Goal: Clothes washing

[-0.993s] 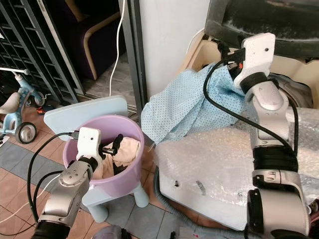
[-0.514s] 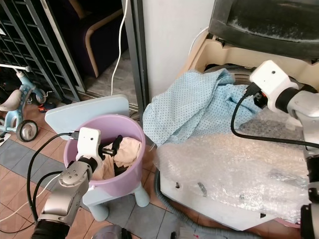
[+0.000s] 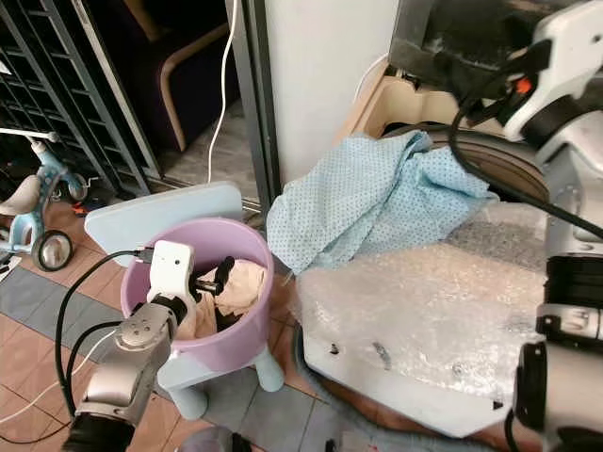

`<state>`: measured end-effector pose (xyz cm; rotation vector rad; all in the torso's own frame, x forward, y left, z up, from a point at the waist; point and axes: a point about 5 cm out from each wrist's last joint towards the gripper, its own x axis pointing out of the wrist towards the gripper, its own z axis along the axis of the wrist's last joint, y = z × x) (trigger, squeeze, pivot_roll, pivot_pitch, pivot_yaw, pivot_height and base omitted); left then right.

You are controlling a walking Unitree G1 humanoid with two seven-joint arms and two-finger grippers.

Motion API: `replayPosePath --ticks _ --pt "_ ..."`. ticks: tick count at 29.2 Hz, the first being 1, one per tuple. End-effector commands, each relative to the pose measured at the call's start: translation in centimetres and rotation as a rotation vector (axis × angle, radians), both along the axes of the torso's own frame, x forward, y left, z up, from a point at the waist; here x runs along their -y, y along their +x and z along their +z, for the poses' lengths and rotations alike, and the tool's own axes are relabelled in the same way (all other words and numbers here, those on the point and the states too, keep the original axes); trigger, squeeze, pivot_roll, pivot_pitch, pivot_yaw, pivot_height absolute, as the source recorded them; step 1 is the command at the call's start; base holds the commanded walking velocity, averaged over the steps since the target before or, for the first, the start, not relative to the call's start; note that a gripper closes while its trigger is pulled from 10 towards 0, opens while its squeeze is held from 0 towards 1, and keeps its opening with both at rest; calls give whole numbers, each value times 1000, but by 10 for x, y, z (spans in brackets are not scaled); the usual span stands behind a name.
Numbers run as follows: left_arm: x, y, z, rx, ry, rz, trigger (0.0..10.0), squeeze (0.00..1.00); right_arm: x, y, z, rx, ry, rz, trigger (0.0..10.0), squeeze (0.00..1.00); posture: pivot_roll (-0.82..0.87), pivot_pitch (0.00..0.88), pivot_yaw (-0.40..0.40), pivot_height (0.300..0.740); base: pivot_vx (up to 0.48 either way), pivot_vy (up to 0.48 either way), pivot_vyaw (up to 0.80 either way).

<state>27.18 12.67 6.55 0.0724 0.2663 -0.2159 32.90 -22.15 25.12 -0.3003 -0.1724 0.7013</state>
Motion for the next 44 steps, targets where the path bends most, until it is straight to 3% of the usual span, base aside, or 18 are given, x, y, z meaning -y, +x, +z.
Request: replayPosePath --ticks 1,3,8,9,12,14,15,16,17,18,19,20,30,36,41,42,43,44 --pt "-3 1 0 -2 17 -1 10000 0 -12 -4 1 -6 -30 79 10000 1000 -81 0 45 740 0 0 0" --pt "-3 1 0 -3 17 -3 10000 0 -35 -10 -18 -46 -9 147 10000 996 -78 0 48 740 0 0 0" --pt "-2 2 0 -2 18 -8 10000 0 -60 -16 -40 -90 -48 183 10000 929 -76 0 49 740 0 0 0" --pt "-2 2 0 -3 18 -10 10000 0 -64 -16 -49 -96 -123 160 10000 851 -76 0 49 740 0 0 0" --pt "-1 2 0 -4 19 -13 10000 0 -64 -13 -70 -134 -252 91 10000 384 -77 0 48 740 0 0 0" --pt "-1 2 0 -4 18 -13 10000 0 -62 -14 -82 -160 -332 83 10000 329 -73 0 42 740 0 0 0" --pt "-1 1 0 -5 18 -13 10000 0 -60 -15 -84 -162 -348 78 8510 318 -72 0 41 740 0 0 0" --pt "0 1 0 -5 17 -12 10000 0 -58 -14 -85 -168 -358 64 4510 310 -72 0 41 740 0 0 0" --pt "0 1 0 -6 17 -11 10000 0 -54 -14 -88 -177 -379 49 1490 216 -73 0 41 740 0 0 0" --pt "0 1 -1 -6 17 -11 10000 0 -52 -14 -89 -182 -395 38 1490 216 -73 0 41 740 0 0 0" --pt "0 1 -1 -7 17 -10 10000 0 -49 -13 -91 -181 -419 23 0 137 -74 0 41 740 0 0 0" --pt "0 1 -1 -9 16 -10 10000 0 -44 -11 -93 -174 -460 -7 0 12 -76 0 42 740 0 0 0" --pt "1 0 -2 -18 18 -17 10000 0 3 10 -78 -188 -443 -298 0 0 -77 0 39 740 0 0 0" --pt "1 2 -2 -17 21 -16 10000 0 74 30 -50 -238 -57 -808 0 0 -74 0 39 740 0 0 0" --pt "1 2 -1 -15 23 -14 10000 0 109 26 -39 -212 131 -1067 0 0 -72 0 39 740 0 0 0" --pt "1 2 -1 -15 23 -14 10000 0 110 26 -39 -210 129 -1076 1725 0 -71 0 40 740 0 0 0" --pt "0 2 -1 -14 24 -15 10000 0 109 26 -37 -193 122 -1071 9804 0 -71 0 41 740 0 0 0" --pt "0 2 -1 -14 25 -15 10000 0 102 30 -33 -155 82 -1032 10000 0 -71 0 43 740 0 0 0"
